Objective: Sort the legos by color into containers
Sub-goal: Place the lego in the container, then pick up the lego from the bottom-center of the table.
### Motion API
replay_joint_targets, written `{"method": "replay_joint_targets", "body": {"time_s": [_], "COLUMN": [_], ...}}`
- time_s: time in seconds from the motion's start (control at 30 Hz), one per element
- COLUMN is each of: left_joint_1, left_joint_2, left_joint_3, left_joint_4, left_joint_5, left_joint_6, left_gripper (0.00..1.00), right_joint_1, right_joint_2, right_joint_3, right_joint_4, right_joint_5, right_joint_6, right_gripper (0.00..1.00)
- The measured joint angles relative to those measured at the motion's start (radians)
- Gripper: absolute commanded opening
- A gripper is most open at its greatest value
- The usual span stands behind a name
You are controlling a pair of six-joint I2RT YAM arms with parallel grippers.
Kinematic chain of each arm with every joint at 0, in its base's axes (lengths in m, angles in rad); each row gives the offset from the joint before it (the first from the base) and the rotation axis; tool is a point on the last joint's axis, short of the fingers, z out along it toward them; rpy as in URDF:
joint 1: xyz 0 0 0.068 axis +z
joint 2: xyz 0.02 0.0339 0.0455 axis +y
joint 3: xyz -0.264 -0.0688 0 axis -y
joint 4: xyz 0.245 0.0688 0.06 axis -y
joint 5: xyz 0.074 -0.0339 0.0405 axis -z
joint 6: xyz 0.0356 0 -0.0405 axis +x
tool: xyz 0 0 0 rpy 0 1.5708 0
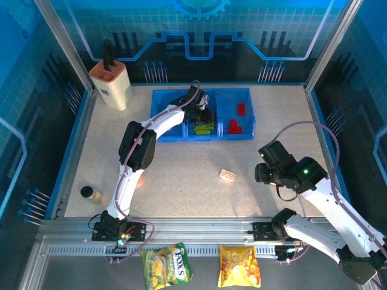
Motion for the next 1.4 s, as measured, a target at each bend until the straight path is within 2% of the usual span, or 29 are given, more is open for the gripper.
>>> {"method": "replay_joint_targets", "body": {"time_s": [0.27,0.5,0.7,1.03,1.4], "left_joint_1": [0.000,-0.007,-0.012,-0.012,-0.012], "left_joint_2": [-0.035,-0.142,-0.233,-0.404,-0.584], "left_joint_3": [-0.037,-0.116,-0.188,-0.341,-0.513], "left_joint_4": [-0.001,-0.005,-0.021,-0.060,-0.072], "left_joint_5": [-0.001,-0.002,-0.001,-0.005,-0.054], "left_joint_6": [0.000,0.000,0.005,0.037,0.059], "left_gripper": [0.45,0.46,0.48,0.49,0.49], "right_joint_1": [0.012,0.013,0.015,0.037,0.192], "right_joint_2": [0.050,0.098,0.168,0.448,0.785], "right_joint_3": [-0.019,-0.053,-0.083,-0.036,0.102], "right_joint_4": [0.034,0.106,0.184,0.258,0.272], "right_joint_5": [-0.012,-0.048,-0.095,-0.108,-0.019], "right_joint_6": [0.006,0.005,-0.067,-0.269,-0.450], "right_gripper": [0.49,0.50,0.53,0.54,0.58]}}
